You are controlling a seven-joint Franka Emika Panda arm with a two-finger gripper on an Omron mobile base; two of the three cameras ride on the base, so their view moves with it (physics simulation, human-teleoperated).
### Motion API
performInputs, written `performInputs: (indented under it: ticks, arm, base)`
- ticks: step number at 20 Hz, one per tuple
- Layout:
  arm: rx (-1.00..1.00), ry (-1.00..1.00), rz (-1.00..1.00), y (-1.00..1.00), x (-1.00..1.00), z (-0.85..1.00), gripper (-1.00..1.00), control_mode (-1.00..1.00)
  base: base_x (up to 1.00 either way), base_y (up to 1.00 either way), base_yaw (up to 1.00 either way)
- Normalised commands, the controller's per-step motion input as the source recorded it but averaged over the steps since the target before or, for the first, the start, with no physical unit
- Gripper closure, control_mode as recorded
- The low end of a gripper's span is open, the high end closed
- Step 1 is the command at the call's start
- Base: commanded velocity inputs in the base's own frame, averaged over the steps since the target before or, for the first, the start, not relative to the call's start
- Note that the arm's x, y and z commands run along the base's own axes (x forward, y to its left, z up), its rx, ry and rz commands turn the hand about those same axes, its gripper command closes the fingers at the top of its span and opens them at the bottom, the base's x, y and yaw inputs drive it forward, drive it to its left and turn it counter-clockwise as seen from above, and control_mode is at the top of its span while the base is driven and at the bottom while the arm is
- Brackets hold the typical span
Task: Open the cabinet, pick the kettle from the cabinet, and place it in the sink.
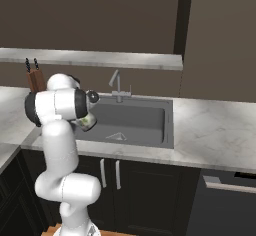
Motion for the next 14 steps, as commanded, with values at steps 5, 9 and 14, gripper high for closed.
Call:
performInputs:
  ticks: [5, 9, 14]
  arm:
    - [0.00, 0.00, 0.00, 0.07, 0.20, -0.18, 1.00, -1.00]
    - [0.00, 0.00, 0.00, 0.00, 0.18, -0.17, 1.00, -1.00]
    - [0.01, 0.00, 0.00, 0.00, 0.16, -0.20, 1.00, -1.00]
  base:
    - [0.00, 0.00, 0.00]
    - [0.00, 0.00, 0.00]
    - [0.00, 0.00, 0.00]
